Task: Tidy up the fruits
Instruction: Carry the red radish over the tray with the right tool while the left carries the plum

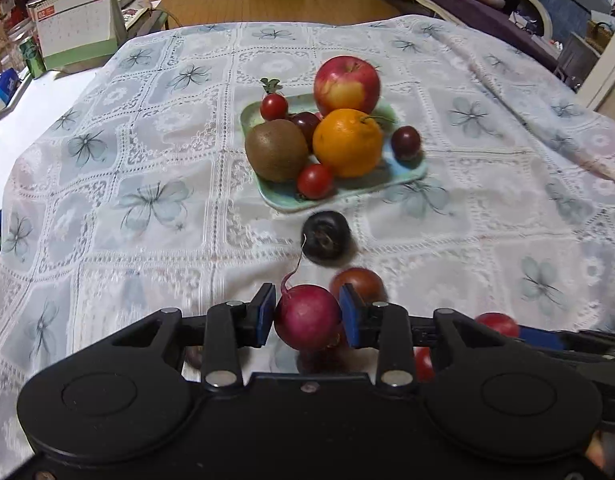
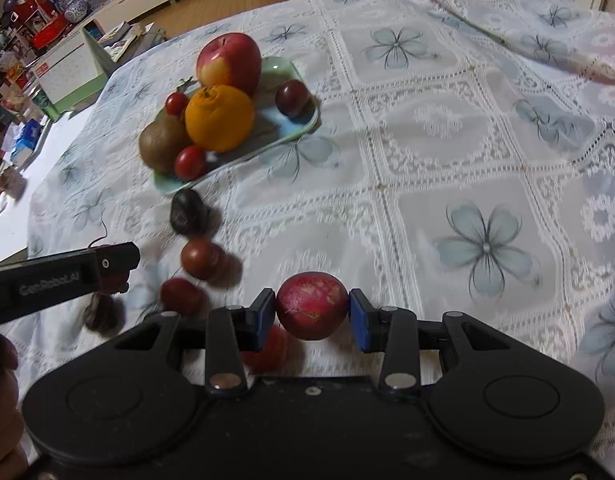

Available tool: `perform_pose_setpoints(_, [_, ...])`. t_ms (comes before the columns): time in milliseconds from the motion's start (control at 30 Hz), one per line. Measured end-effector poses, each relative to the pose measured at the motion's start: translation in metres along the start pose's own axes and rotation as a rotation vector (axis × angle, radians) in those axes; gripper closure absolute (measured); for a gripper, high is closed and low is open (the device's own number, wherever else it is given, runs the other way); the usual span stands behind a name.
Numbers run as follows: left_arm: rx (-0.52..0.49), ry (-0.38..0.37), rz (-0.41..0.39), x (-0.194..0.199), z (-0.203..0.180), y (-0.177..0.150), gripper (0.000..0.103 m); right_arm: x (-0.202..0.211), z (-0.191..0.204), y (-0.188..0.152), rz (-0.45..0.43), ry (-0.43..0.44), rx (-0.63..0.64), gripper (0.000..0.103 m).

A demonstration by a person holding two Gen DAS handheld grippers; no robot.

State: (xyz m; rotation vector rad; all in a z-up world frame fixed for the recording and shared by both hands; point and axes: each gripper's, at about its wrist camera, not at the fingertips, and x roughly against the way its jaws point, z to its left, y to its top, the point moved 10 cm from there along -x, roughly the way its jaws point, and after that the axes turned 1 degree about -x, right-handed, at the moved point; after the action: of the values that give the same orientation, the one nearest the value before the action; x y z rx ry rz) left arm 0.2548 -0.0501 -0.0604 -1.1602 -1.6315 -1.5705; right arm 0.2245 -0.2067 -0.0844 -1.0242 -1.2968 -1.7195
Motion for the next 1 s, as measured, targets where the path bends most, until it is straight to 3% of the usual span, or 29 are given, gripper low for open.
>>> perform_pose_setpoints(400, [-0.019,0.005,-0.005,0.063,-0.009,-0.076,0.06,0.057,0.007,-0.064,0.032,0.065,0.085,0.062])
perform_pose_setpoints(567, [0.012,-0.006,0.032,0.068,-0.002,-0.115,0.06,0.072,0.01,-0.098,0.054,0.08,0.155,0.062])
perform_pose_setpoints(667, [0.018,0.033,0.019,0.073,0.003,-0.134,0.06,0.074,0.012,-0.116,0.094,0.092,0.175,0.062])
perform_pose_setpoints(767, [0.025,0.072,0.017,0.074,0.008,-0.149,0.06,0.074,0.012,-0.132,0.127,0.087,0.185,0.063])
perform_pose_setpoints(1000, [0.053,0.076,0.042,0.066,0.008,-0.168,0.06,0.071,0.01,-0.151,0.155,0.042,0.19,0.062])
